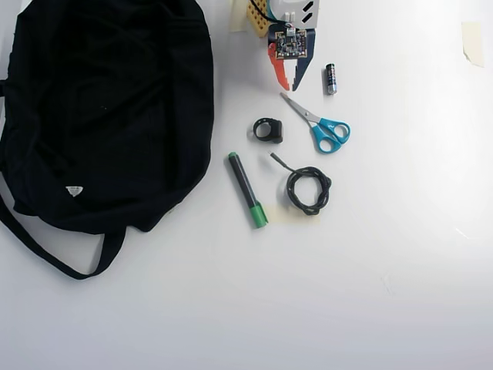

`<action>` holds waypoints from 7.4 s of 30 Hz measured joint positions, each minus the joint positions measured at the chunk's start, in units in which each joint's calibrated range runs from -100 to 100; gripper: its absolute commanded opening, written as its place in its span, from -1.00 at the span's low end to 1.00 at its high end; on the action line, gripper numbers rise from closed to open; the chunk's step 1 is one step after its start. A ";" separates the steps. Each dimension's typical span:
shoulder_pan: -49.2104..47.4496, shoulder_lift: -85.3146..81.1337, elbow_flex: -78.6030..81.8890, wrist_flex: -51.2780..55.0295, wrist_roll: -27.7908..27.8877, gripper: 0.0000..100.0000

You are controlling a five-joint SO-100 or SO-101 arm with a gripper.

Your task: Put the cable into the black bag

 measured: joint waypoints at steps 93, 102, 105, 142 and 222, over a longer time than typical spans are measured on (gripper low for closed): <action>0.00 0.00 0.00 0.00 0.10 -0.95; 0.00 0.00 0.00 0.00 0.10 -0.95; 0.00 0.00 0.00 0.00 0.10 -0.95; 0.00 0.17 0.00 0.00 0.10 -0.95; 4.63 88.17 -87.74 -56.59 0.00 -0.95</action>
